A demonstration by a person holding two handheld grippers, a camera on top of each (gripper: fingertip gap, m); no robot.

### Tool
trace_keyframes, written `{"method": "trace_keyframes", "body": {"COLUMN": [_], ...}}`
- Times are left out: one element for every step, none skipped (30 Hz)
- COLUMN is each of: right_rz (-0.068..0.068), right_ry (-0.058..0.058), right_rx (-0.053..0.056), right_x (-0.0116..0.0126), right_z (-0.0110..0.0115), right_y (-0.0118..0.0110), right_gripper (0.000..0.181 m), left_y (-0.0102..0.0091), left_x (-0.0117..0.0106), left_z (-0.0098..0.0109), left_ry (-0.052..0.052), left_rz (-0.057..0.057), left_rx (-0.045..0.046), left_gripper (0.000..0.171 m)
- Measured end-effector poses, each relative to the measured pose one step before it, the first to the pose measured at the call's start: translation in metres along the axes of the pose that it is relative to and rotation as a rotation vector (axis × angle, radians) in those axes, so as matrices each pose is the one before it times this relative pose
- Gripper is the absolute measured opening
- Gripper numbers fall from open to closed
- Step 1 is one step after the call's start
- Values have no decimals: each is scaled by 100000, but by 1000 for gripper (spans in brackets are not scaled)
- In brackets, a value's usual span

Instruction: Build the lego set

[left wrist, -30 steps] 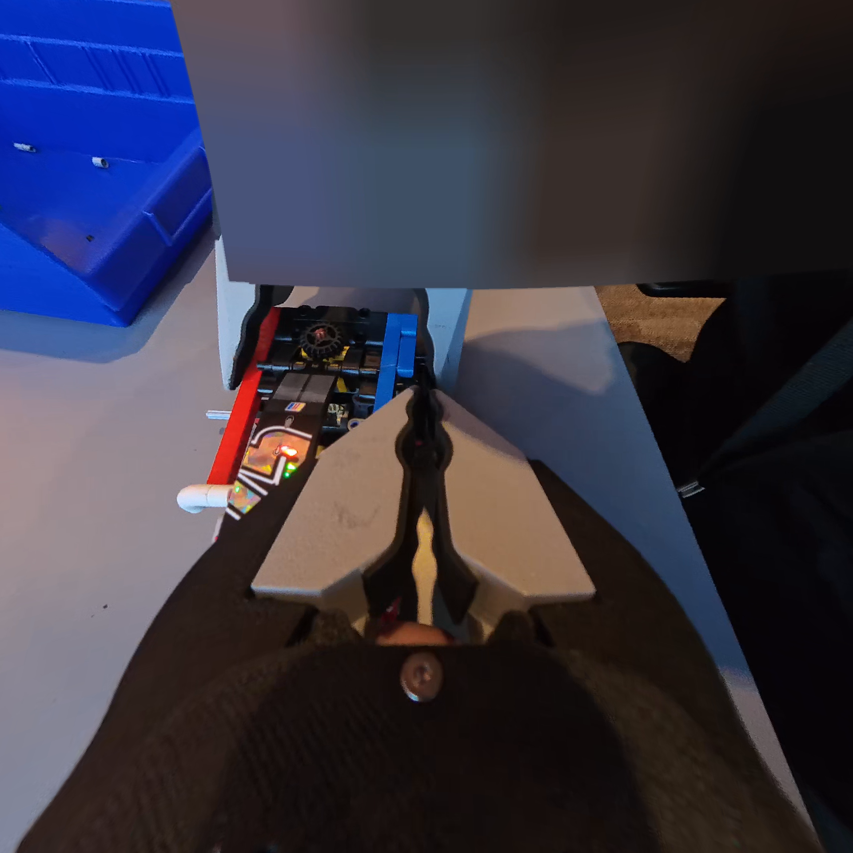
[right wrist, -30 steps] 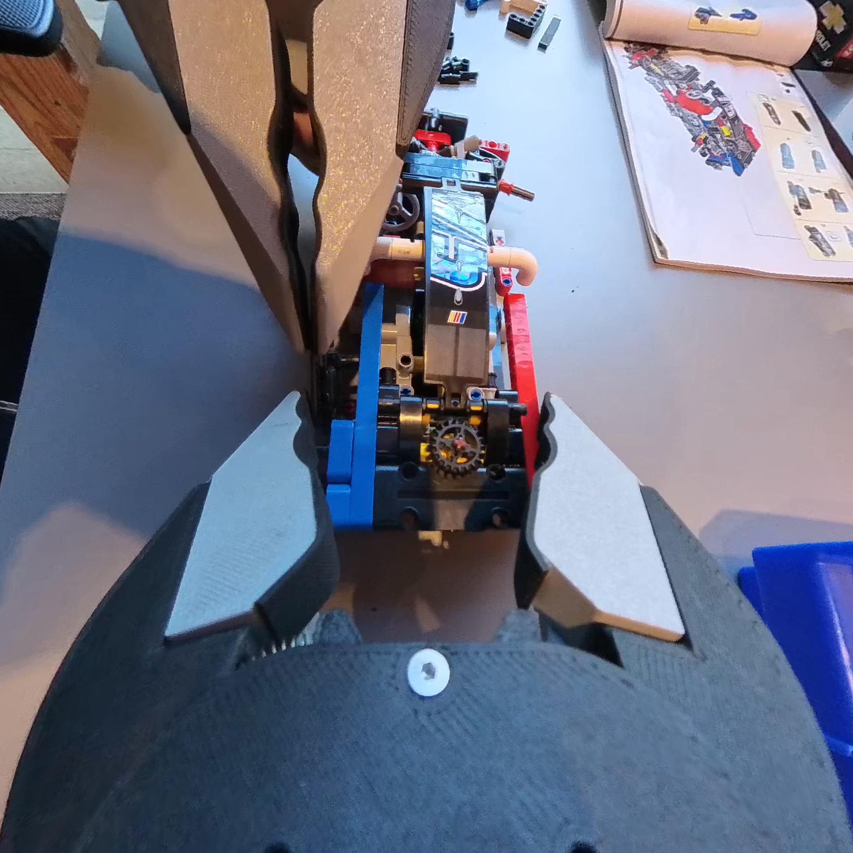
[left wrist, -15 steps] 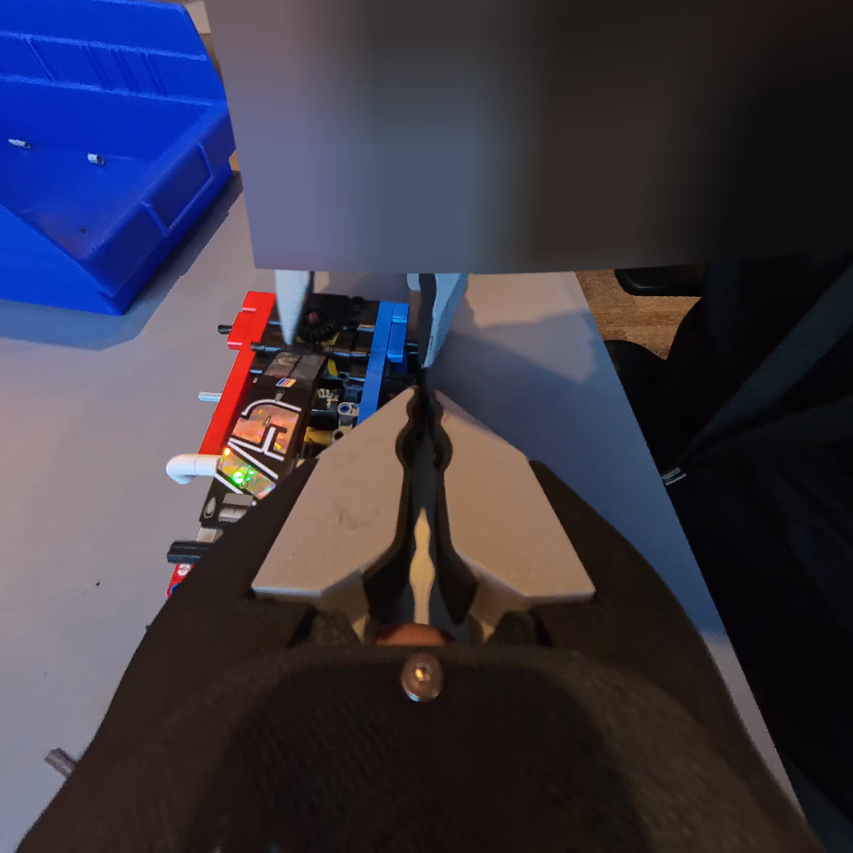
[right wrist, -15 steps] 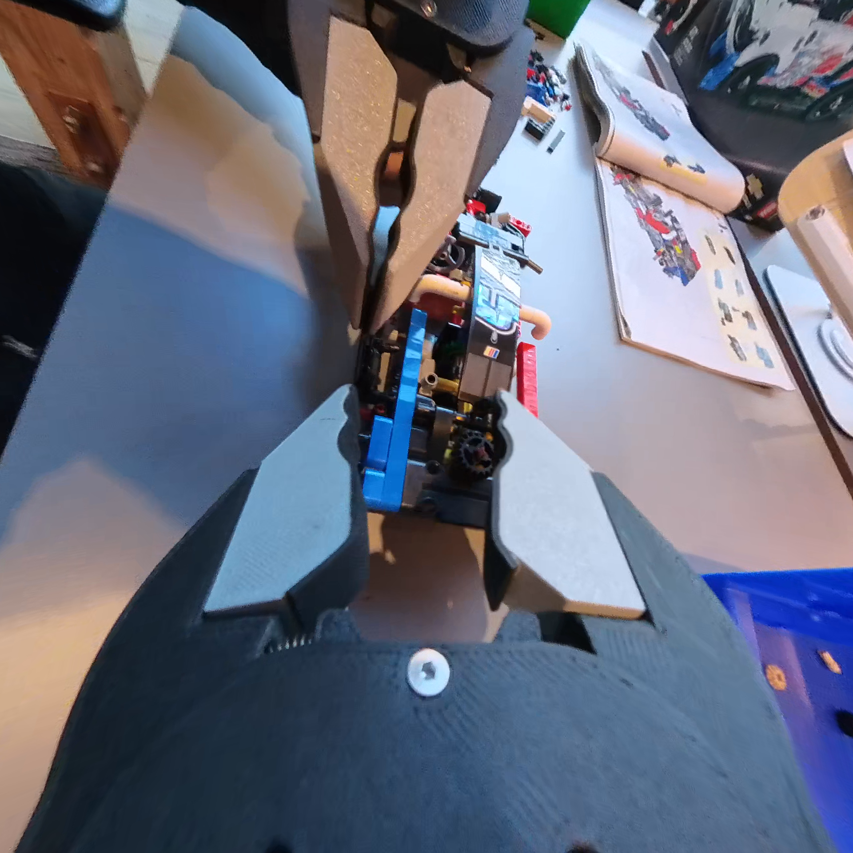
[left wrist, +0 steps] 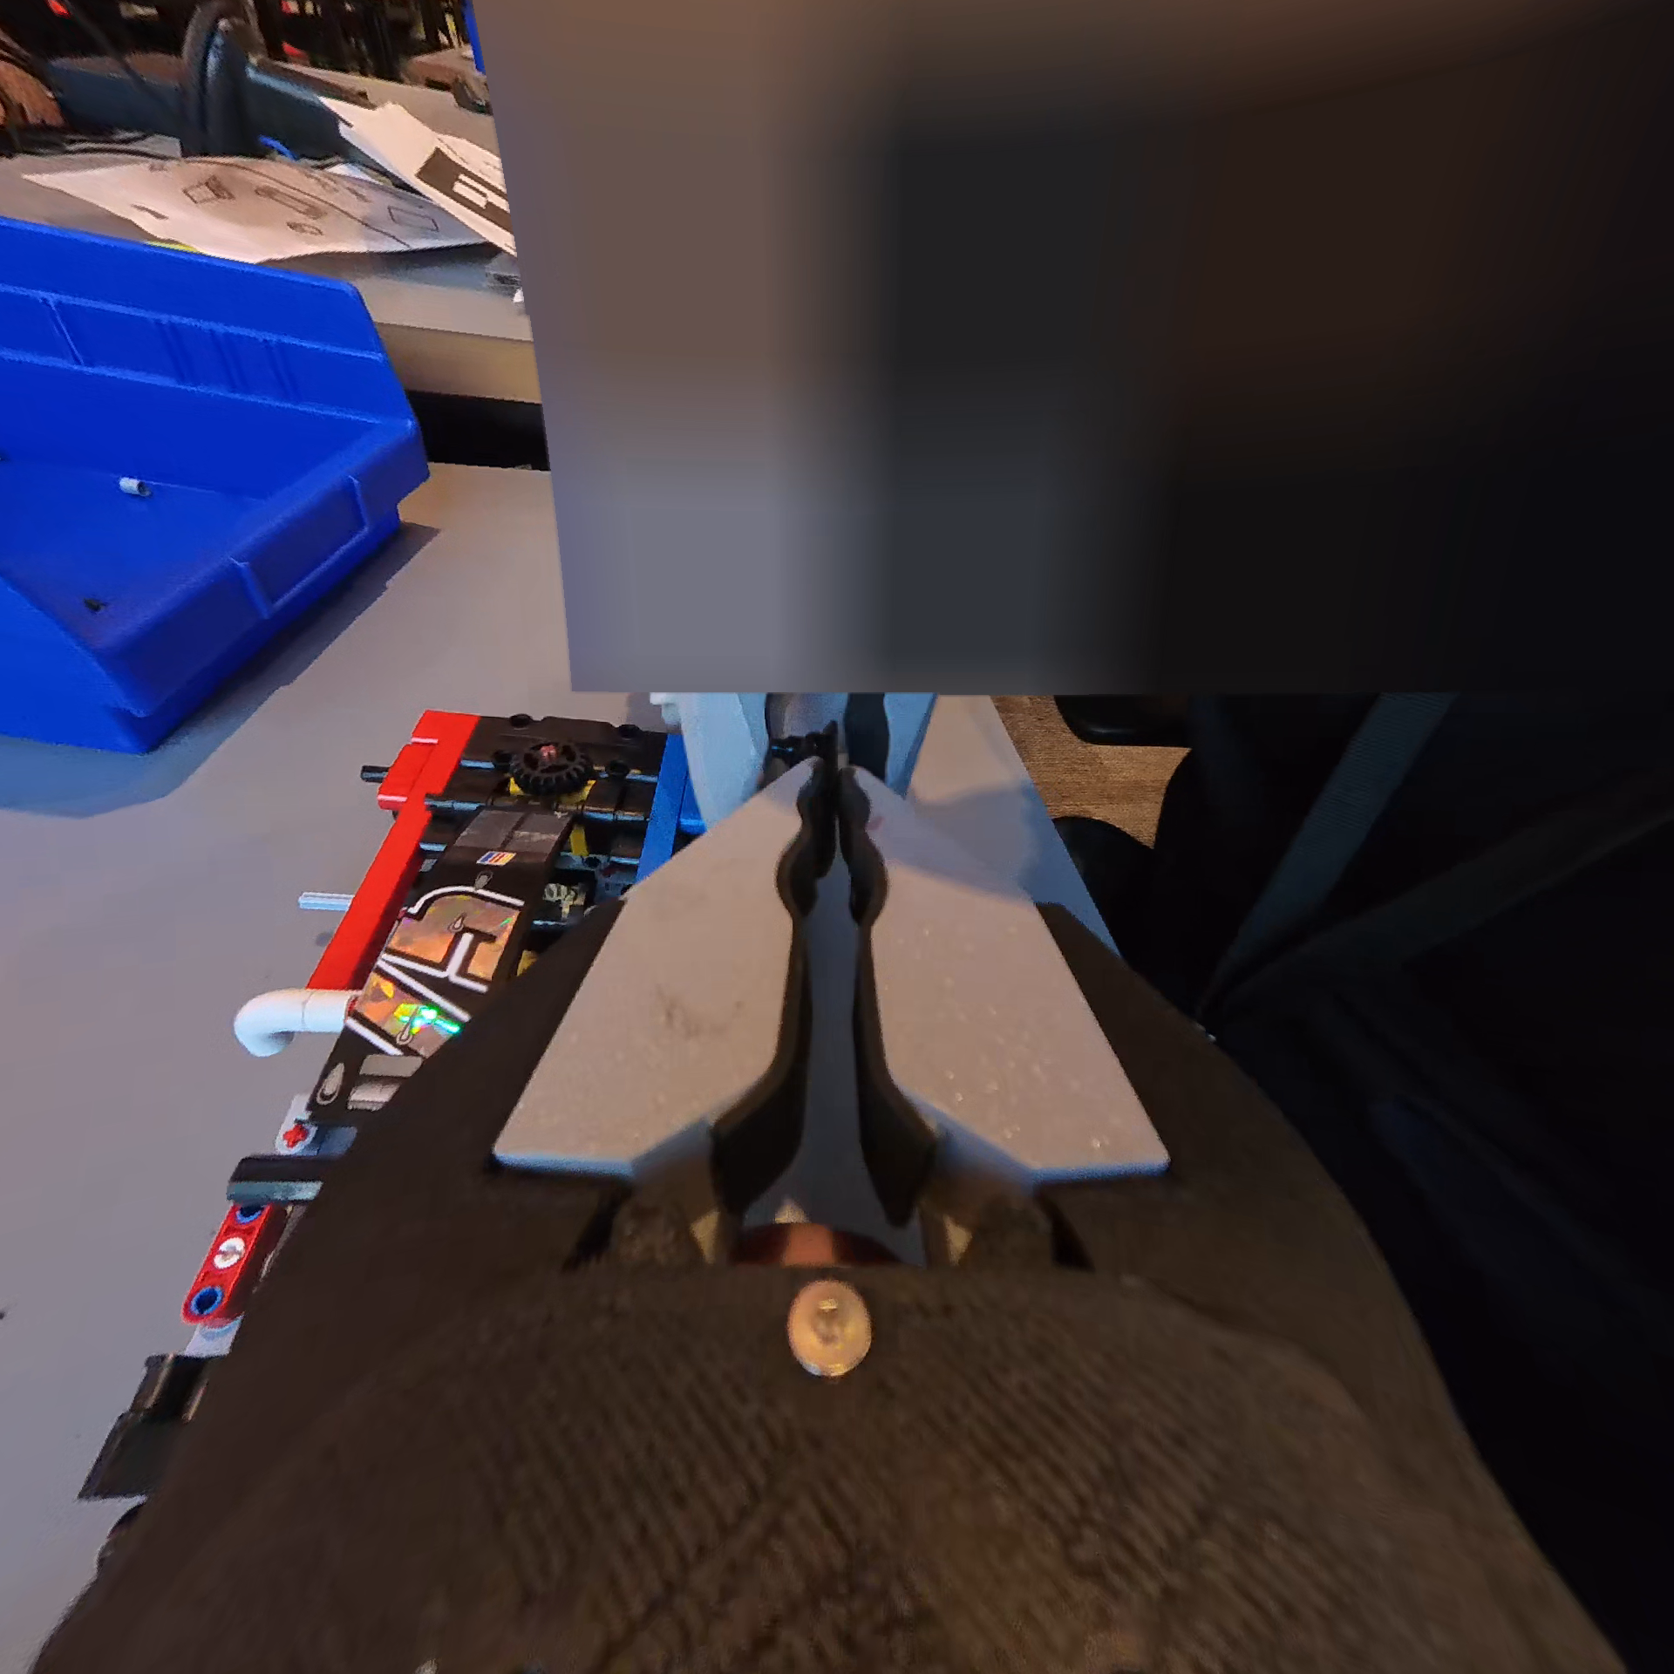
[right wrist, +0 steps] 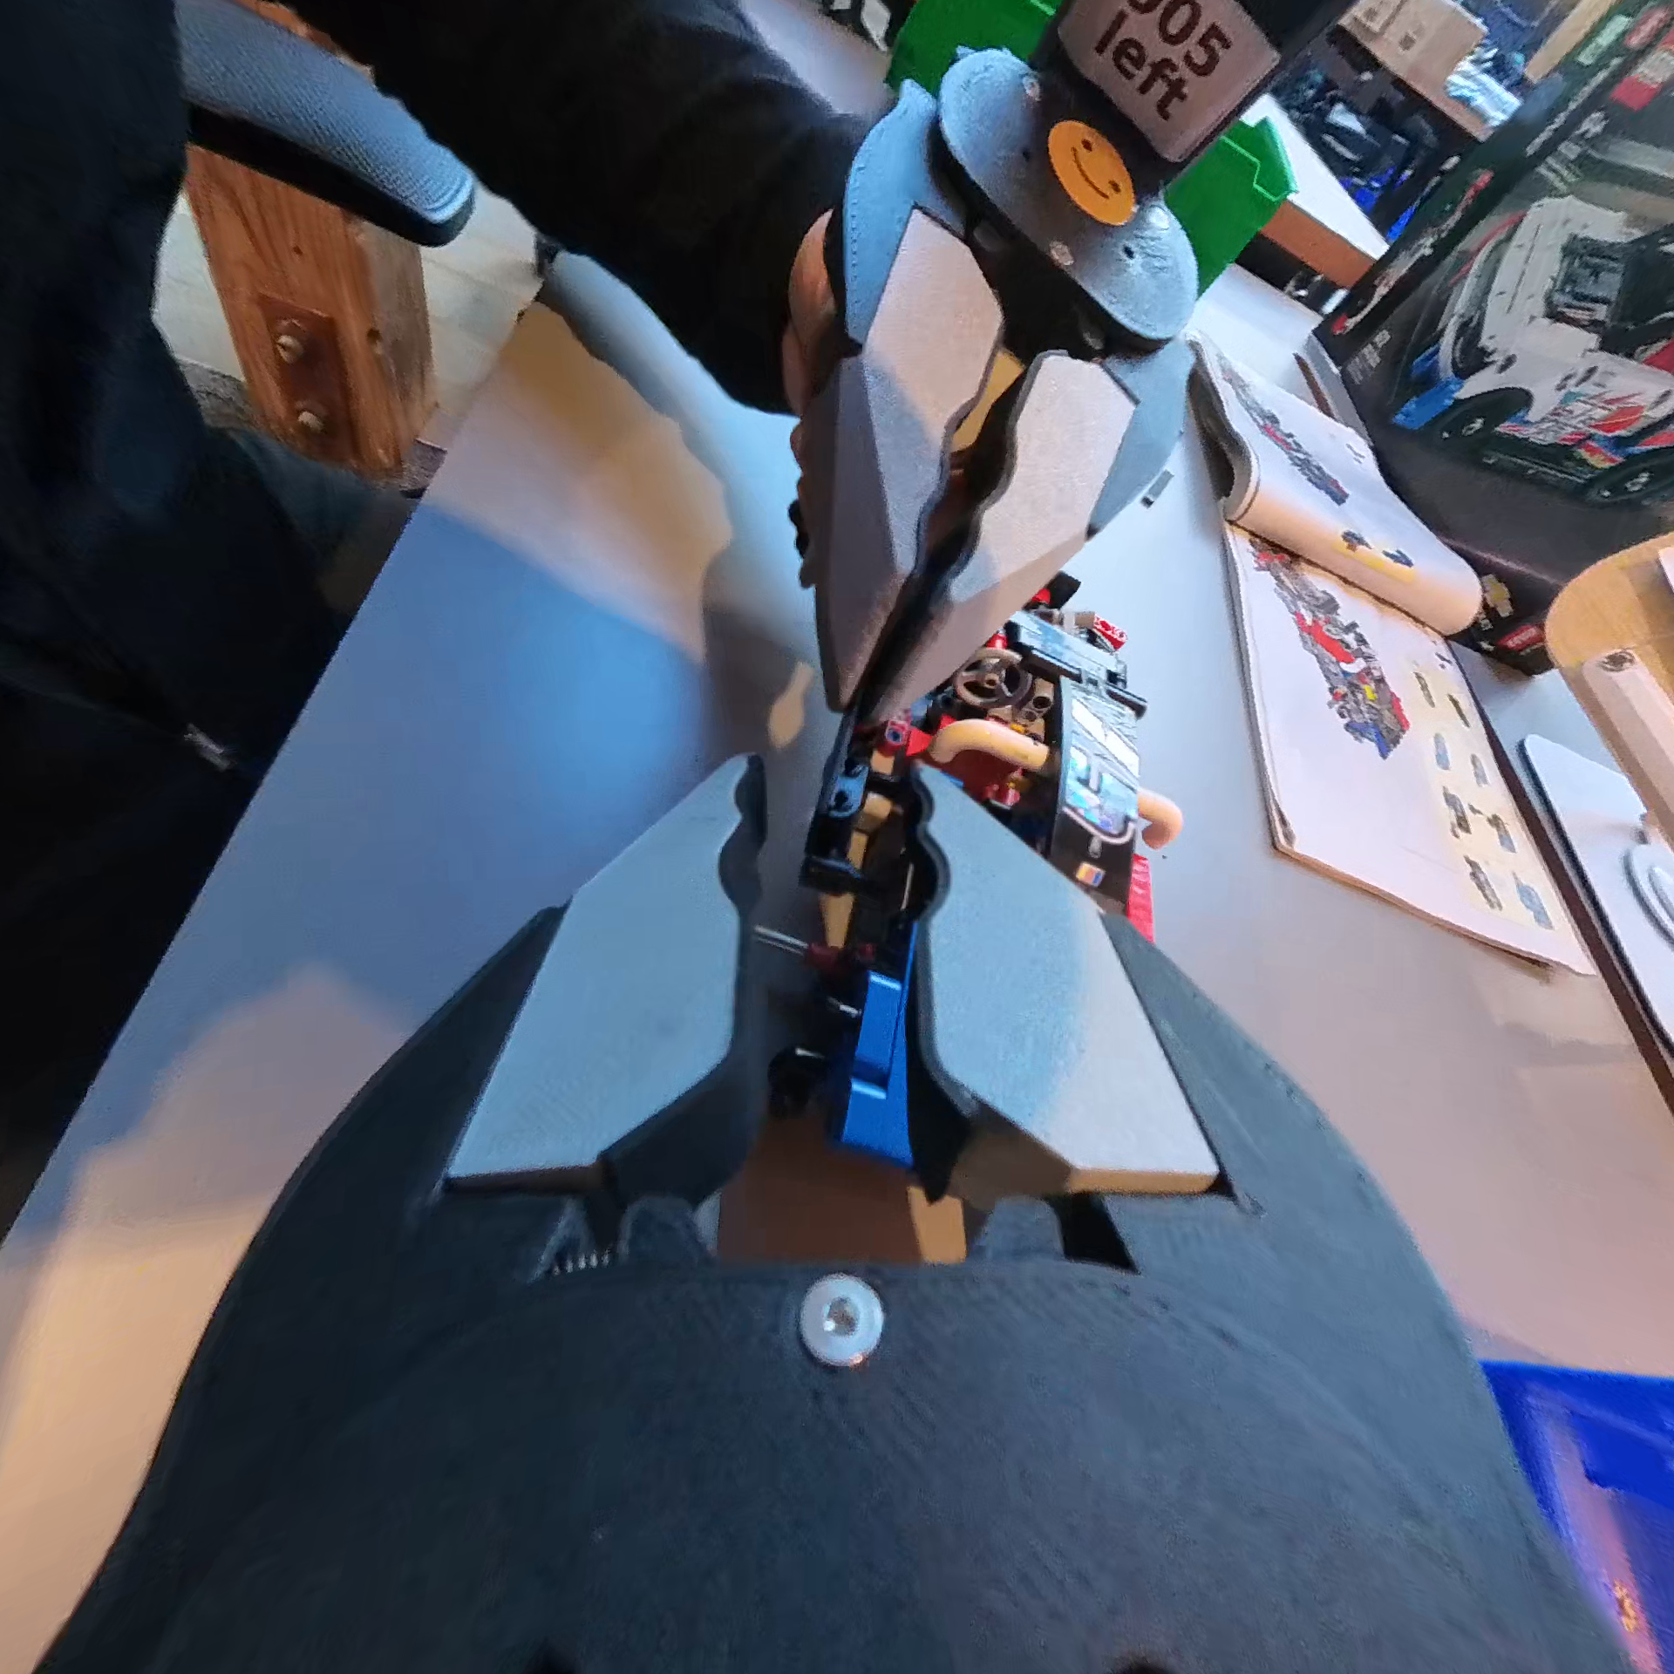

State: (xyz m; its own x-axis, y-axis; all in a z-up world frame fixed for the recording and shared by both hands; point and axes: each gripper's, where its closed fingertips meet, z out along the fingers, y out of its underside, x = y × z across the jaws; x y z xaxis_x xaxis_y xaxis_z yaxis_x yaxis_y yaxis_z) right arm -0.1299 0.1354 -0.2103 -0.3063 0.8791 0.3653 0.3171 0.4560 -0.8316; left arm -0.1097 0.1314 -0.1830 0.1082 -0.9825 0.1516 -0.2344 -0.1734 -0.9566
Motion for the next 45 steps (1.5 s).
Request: {"method": "trace_keyframes", "body": {"right_rz": [410, 736, 1030, 1123, 1117, 1308, 1372, 1478, 1726, 1716, 1519, 1123, 828, 782, 530, 95, -201, -617, -1272, -1496, -1302, -814, -196, 185, 263, 219, 97, -123, -445, -436, -113, 19, -148, -343, -405, -449, -370, 25, 354, 614, 899, 1067, 891, 302, -157], "right_ry": [906, 9, -111, 128, -32, 11, 56, -318, -478, -522, -539, -510, -428, 39, 553, 286, -417, -365, 314, 1258, 1414, 1195, 808, 572, 673, 507, 23, -294, 24, 469, 649, 808, 626, -324, -775, -196, 124, -6, -162, -182, -249, -663, -581, 263, 657], "right_rx": [638, 586, 384, 495, 626, 340, 300, 409, 270, 325, 456, 477, 420, 347, 634, 895, 187, -986, -1403, -1158, -562, 47, 267, 352, 328, 179, -46, -247, -400, -612, -909, -655, -122, -34, -331, -513, -537, -335, -60, 72, -4, -113, -80, 18, -96], "right_x": [128, 49, 63, 112, 91, 101, 124, 71, 52, 47, 29, 4, -13, 56, 118, 66, -55, -30, 67, 203, 258, 235, 193, 173, 168, 128, 27, -63, -32, 46, 100, 136, 95, -58, -156, -76, -9, -2, -10, 8, 19, -39, -26, 66, 105], "right_z": [49, -13, -42, -55, -46, -27, -24, -27, -18, -3, -12, -1, 6, 1, -16, -31, -24, -59, -139, -214, -244, -250, -209, -157, -111, -67, 3, 50, 54, 63, 67, 40, -5, -24, 20, 62, 58, 36, 17, -4, 18, 29, 23, 16, -9], "right_y": [-79, -48, -16, -38, -59, -21, -13, -25, 0, -6, -41, -33, -34, -24, -68, -114, -14, 150, 216, 193, 99, 3, -43, -52, -51, -14, 14, 53, 91, 138, 162, 108, 26, 13, 58, 80, 93, 31, 1, -14, 9, 52, 47, 40, 38], "right_gripper": [22, 19, 16, 16, 16, 15, 15, 14, 14, 14, 14, 14, 14, 14, 15, 17, 25, 35, 39, 37, 32, 27, 23, 20, 18, 16, 14, 14, 14, 14, 14, 19, 23, 20, 15, 14, 14, 14, 14, 14, 14, 14, 13, 13, 13], "left_y": [-25, 1, 22, -50, -61, -72, -74, -46, -9, -23, -27, -29, -1, -5, 41, 44, 1, -2, -5, -53, -111, -134, -113, -52, -4, 22, -9, 44, 67, 115, 196, 254, 208, 126, 51, 19, 52, 57, 32, 5, 26, 62, 60, 65, 83], "left_x": [55, 120, 50, -85, -46, -70, -124, -65, -55, -63, -24, -21, 28, -34, -63, -39, -82, -172, -187, -207, -175, -27, 1, -1, -12, -13, -79, 32, 32, -34, -105, -70, -43, -76, -43, 22, -17, -29, -1, -3, -41, -39, 14, -88, -156], "left_z": [79, 74, 47, -7, -16, -16, -7, -6, -5, -5, -7, -10, -8, -9, -5, -25, -40, -65, -103, -138, -161, -138, -107, -73, -31, -9, -18, -2, 3, 14, 24, 50, 46, 44, 31, 12, -2, -4, -7, -18, -7, 3, 25, 26, 24], "left_ry": [-337, 70, -432, -1224, -804, -1041, -1408, -938, -929, -1039, -742, -699, -371, -526, -732, -327, -342, -649, -471, -627, -585, 260, 134, -201, -170, 18, -398, 373, 347, -230, -499, -70, 237, -112, -107, 313, -18, -237, -97, -8, -316, -432, -488, -1308, -1703], "left_rz": [515, 562, 566, 776, 852, 1102, 1387, 1389, 1412, 1571, 1388, 1390, 1021, 842, 977, 790, 368, -98, -232, -141, -194, -278, 234, 791, 482, 76, 82, -156, -315, -166, -448, -1104, -1260, -800, -510, -325, 8, 331, 187, -63, 149, 414, 403, 651, 842], "left_rx": [470, 277, 71, 319, 147, -91, -358, -702, -945, -851, -673, -594, -585, -475, -541, -420, 104, 316, 373, 682, 858, 878, 671, 310, -91, -158, 209, -2, -119, -294, -707, -1061, -767, -92, 289, 250, 6, -33, 97, 97, -295, -984, -1583, -1955, -1980], "left_gripper": [0, 0, 0, 0, 0, 0, 0, 0, 0, 0, 0, 0, 0, 0, 0, 0, 0, 0, 0, 0, 0, 0, 0, 0, 0, 0, 0, 0, 0, 0, 0, 0, 0, 0, 0, 0, 0, 0, 0, 0, 0, 0, 0, 0, 0]}}
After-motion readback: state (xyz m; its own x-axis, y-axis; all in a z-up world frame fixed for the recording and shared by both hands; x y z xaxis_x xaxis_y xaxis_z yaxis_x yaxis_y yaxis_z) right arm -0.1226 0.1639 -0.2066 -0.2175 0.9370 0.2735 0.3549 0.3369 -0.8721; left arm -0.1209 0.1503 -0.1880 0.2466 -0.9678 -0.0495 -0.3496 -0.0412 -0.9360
